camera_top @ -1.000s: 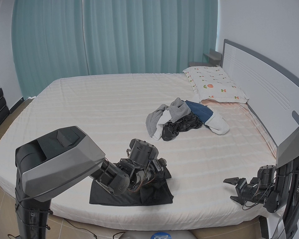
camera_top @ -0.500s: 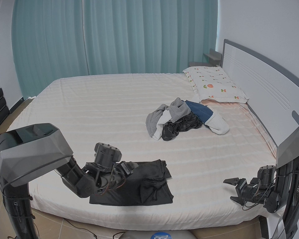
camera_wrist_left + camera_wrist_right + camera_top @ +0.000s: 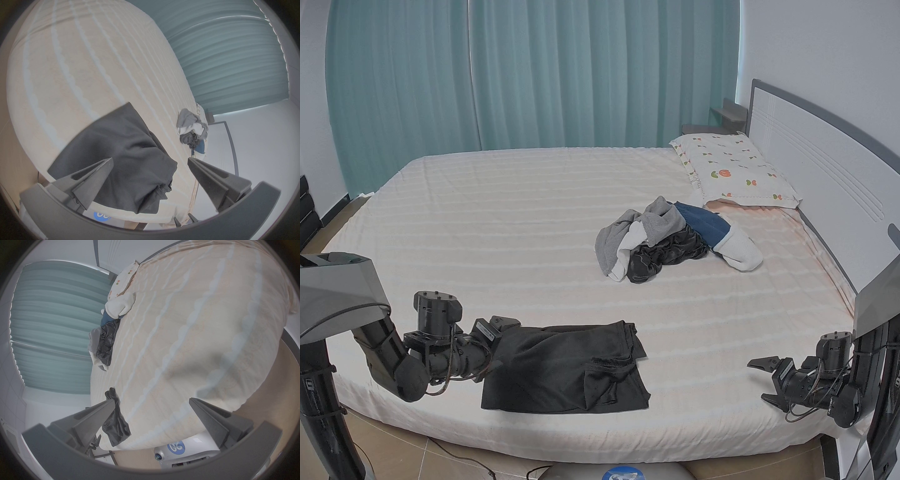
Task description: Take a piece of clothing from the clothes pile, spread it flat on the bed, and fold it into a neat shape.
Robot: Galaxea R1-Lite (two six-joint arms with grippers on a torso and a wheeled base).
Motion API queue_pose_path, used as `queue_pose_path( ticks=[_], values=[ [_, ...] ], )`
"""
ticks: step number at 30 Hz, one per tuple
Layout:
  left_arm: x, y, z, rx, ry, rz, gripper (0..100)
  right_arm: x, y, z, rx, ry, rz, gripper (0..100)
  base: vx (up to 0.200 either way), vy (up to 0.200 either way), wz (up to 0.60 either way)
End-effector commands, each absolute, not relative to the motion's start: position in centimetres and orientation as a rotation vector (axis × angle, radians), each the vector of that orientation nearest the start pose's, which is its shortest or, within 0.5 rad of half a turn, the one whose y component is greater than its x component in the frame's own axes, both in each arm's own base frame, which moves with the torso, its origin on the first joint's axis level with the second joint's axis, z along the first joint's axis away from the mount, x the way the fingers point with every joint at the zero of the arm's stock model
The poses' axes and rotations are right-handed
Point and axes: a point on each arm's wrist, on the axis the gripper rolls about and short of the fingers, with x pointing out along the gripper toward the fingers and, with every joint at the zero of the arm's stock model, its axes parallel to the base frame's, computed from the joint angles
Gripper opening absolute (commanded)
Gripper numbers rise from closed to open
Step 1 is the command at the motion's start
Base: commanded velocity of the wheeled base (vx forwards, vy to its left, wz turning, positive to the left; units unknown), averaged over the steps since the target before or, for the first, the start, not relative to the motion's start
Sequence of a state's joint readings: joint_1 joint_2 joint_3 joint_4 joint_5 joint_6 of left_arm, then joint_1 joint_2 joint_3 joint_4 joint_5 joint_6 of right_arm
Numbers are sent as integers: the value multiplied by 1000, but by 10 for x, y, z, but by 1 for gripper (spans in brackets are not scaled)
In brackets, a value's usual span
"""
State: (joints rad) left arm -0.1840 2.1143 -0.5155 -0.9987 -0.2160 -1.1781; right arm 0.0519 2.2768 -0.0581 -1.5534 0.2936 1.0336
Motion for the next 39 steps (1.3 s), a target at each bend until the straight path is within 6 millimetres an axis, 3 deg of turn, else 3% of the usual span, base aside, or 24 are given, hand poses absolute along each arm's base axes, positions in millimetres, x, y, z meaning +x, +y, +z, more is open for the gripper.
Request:
queue_pose_path(
  ticks=[1, 19, 25, 29, 34, 39],
  values=[
    [301, -47, 19, -1162, 769, 33, 100, 229, 19, -19, 1062, 775, -35, 100, 0, 200, 0],
    [302, -46, 19, -1166, 771, 24, 100, 234, 26, -20, 1028, 742, -60, 100, 0, 200, 0],
    [301, -47, 18, -1157, 775, 25, 100, 238, 53, -10, 960, 672, -27, 100, 0, 200, 0],
    [301, -48, 18, -1155, 776, 23, 100, 237, 69, -7, 918, 649, -5, 100, 0, 0, 0],
    [301, -48, 18, -1153, 775, 27, 100, 255, 91, -2, 679, 586, 50, 100, 0, 0, 0],
    [301, -48, 18, -1152, 775, 26, 100, 272, 117, 4, 578, 622, 35, 100, 0, 0, 0]
  ],
)
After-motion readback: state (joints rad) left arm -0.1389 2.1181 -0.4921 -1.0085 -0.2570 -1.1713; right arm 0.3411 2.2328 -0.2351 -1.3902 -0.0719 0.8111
